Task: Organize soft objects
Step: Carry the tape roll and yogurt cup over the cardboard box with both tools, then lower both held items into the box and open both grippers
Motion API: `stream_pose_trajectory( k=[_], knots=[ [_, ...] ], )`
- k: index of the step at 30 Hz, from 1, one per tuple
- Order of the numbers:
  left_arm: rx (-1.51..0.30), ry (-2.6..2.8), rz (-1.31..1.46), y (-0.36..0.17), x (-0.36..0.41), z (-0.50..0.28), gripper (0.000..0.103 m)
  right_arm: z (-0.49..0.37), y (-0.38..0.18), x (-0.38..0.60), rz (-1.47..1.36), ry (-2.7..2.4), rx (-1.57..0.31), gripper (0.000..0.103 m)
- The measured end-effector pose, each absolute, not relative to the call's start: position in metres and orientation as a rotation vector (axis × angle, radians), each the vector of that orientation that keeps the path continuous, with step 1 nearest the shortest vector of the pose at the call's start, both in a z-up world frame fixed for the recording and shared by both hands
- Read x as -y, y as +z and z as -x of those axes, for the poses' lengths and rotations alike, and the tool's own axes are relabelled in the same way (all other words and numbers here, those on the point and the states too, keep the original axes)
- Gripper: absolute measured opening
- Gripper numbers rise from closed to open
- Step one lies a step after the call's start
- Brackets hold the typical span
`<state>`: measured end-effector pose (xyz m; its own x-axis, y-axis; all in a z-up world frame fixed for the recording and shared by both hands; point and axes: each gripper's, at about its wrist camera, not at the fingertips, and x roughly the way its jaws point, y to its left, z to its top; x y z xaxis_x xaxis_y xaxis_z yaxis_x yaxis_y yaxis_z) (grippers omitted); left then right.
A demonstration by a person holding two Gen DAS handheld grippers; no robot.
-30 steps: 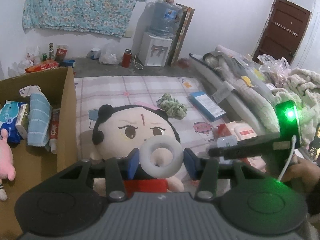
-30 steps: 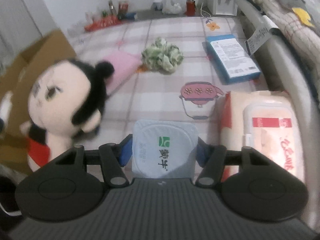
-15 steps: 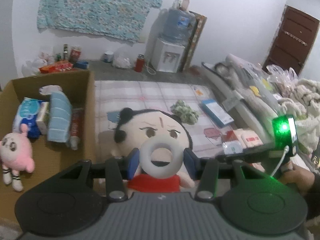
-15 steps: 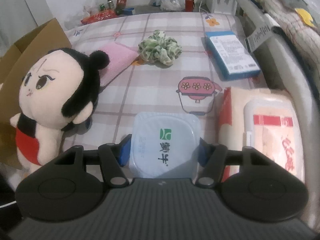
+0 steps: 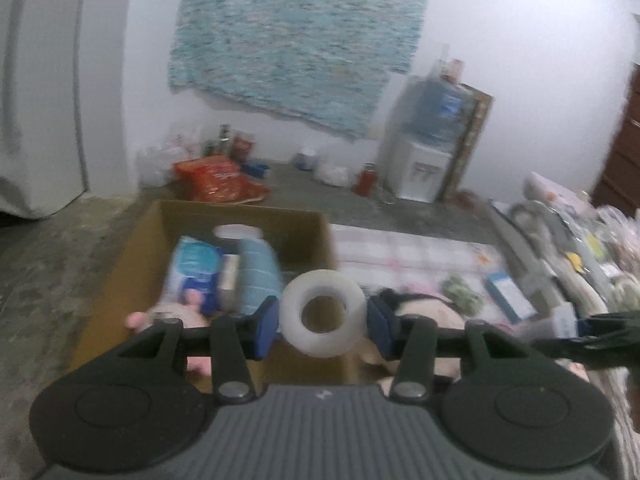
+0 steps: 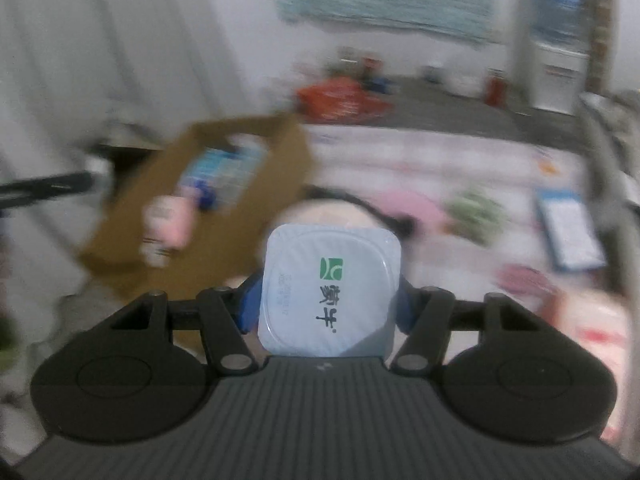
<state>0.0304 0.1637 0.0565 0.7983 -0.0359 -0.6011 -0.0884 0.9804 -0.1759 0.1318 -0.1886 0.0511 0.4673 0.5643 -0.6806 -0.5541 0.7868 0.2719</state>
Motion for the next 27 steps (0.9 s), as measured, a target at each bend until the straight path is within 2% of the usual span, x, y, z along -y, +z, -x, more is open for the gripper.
stream_pose_trajectory(
  k=[6, 14, 27],
  knots=[
    [-0.708, 0.111, 0.23, 0.044, -0.211, -0.063, 0.049, -0.142, 0.077, 0.095, 0.017, 0.937, -0.861, 0.061],
    [-0.86, 0.105, 0.285, -0.01, -0.25, -0.142, 0.049, -0.168, 0.061, -0.018, 0.149, 1.033, -0.937, 0.061],
    [-1.039, 0.137, 0.383, -0.11, -0.297, -0.215, 0.05, -0.189, 0.03, -0.073, 0.23, 1.051, -1.013, 0.061]
  ],
)
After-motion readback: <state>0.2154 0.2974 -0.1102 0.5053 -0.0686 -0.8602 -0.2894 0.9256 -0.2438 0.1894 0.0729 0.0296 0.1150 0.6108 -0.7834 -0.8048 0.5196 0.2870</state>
